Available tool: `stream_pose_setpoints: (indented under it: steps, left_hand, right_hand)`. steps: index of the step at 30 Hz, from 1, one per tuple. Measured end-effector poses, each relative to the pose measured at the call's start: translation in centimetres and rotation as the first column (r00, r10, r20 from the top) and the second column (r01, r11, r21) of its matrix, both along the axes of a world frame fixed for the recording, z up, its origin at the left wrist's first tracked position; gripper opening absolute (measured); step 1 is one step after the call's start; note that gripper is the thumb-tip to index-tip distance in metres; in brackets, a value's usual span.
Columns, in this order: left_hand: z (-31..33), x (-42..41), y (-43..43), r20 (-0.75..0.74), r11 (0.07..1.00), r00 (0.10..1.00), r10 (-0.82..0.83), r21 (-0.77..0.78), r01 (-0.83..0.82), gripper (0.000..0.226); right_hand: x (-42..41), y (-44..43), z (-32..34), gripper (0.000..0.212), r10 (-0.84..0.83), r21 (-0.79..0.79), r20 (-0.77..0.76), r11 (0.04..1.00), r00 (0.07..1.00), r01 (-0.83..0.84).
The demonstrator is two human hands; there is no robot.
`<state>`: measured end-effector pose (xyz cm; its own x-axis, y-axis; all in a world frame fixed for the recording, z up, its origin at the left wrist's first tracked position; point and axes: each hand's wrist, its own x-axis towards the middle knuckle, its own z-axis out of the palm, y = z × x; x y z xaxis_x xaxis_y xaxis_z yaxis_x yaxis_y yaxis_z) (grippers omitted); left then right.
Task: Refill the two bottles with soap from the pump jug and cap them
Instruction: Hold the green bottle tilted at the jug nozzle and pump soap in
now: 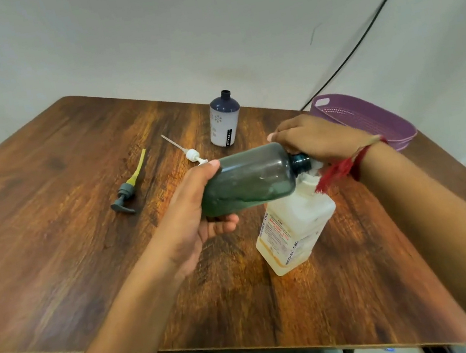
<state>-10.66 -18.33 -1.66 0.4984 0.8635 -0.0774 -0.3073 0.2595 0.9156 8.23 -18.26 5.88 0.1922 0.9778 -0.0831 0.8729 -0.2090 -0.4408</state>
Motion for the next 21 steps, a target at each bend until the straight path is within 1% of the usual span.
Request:
stream_pose_setpoints:
  steps: [2, 4, 8, 10, 13, 16, 18, 21]
  left_hand:
    - [0.1, 0.0, 0.0, 0.013, 1.0, 1.0, -0.006, 0.006, 0.006, 0.036]
    - [0.1, 0.0, 0.1, 0.014, 1.0, 1.0, -0.002, 0.001, 0.002, 0.034]
    - [-0.2, 0.0, 0.4, -0.014, 1.0, 1.0, 0.006, -0.025, -0.006, 0.036]
    - [-0.3, 0.1, 0.5, -0.017, 0.999, 1.0, -0.003, -0.038, 0.002, 0.037]
    - [0.0, 0.1, 0.4, 0.006, 0.999, 1.0, -0.023, -0.022, 0.023, 0.05]
    - [0.3, 0.0, 0.4, 0.022, 0.999, 0.999, -0.024, -0.022, 0.025, 0.051]
    - [0.2, -0.1, 0.5, 0.014, 1.0, 1.0, -0.018, -0.024, 0.018, 0.05]
    - [0.0, -0.1, 0.4, -0.013, 1.0, 1.0, -0.01, -0.029, 0.009, 0.056]
  right_hand:
    - [0.0, 0.4, 1.0, 0.036, 0.038, -0.061, 0.071, 0.998, 0.997, -0.034]
    - [0.0, 0.7, 1.0, 0.036, 0.058, -0.072, 0.079, 0.996, 0.995, -0.052]
    - [0.0, 0.4, -1.0, 0.031, 0.026, 0.002, -0.069, 1.0, 0.997, -0.025]
    - [0.0, 0.1, -1.2, 0.03, 0.004, 0.021, -0.083, 1.0, 0.997, -0.002]
    - [0.1, 0.2, -0.2, 0.033, 0.032, 0.002, -0.021, 0.999, 0.999, -0.032]
    - [-0.2, 0.7, 0.7, 0.037, 0.073, -0.062, 0.051, 0.996, 0.996, -0.07]
    - [-0.2, 0.8, 0.2, 0.037, 0.08, -0.038, 0.013, 0.996, 0.997, -0.079]
    - [0.0, 0.4, -1.2, 0.034, 0.034, -0.004, -0.126, 0.999, 0.991, -0.035]
